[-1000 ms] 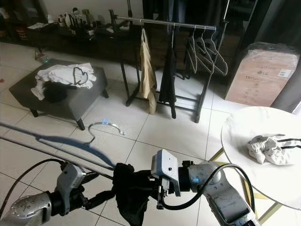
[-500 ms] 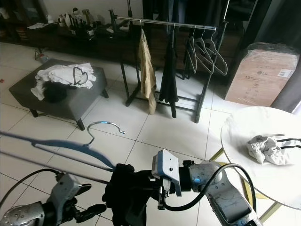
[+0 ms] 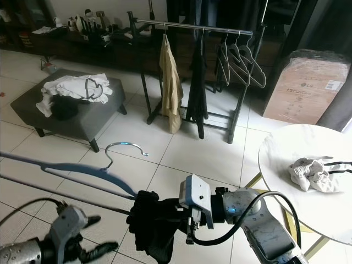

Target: Hang hanger

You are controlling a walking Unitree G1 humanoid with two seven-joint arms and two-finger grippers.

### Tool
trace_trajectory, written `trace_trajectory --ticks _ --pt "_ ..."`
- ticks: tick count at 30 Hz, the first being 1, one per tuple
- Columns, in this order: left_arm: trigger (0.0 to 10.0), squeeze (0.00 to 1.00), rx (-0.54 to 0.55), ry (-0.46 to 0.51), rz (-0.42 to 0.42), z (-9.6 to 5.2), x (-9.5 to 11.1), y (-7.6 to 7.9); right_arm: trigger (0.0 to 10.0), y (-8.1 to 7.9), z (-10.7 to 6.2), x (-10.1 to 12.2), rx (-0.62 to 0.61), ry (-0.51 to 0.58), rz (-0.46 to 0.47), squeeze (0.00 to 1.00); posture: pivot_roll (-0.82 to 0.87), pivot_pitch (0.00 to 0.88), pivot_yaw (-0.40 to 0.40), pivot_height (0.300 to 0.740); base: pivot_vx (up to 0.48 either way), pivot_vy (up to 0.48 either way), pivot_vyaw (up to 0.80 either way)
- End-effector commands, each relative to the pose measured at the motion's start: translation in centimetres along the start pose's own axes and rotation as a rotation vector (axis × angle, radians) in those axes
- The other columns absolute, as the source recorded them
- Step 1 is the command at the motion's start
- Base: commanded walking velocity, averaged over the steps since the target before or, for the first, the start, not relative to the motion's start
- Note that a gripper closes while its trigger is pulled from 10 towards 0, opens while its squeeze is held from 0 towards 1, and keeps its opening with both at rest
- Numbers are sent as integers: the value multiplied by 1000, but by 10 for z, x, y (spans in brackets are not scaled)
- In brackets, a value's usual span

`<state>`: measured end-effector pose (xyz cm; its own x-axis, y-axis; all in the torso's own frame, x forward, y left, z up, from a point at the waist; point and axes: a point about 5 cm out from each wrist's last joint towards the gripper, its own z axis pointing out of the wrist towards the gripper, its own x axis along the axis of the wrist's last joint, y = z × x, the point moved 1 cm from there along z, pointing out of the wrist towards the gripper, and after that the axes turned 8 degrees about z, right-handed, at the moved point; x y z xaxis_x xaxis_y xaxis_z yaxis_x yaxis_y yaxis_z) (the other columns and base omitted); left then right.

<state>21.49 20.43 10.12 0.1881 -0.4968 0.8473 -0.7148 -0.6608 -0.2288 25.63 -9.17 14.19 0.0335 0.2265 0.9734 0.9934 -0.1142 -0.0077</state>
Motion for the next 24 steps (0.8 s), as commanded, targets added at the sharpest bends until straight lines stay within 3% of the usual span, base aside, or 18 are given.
trace_trajectory --ticks 1,10,24 --pt "10000 0 11 -13 -6 -6 -3 0 0 3 -4 2 -18 13 -11 0 -36 140 -6 740 0 0 0" --pt "10000 0 -22 -10 -23 -7 -6 9 0 7 -3 2 -40 23 -12 0 -47 141 -12 740 0 0 0" --pt "10000 0 62 50 -2 1 -1 7 0 6 -6 2 -34 17 -14 0 -44 143 -12 740 0 0 0"
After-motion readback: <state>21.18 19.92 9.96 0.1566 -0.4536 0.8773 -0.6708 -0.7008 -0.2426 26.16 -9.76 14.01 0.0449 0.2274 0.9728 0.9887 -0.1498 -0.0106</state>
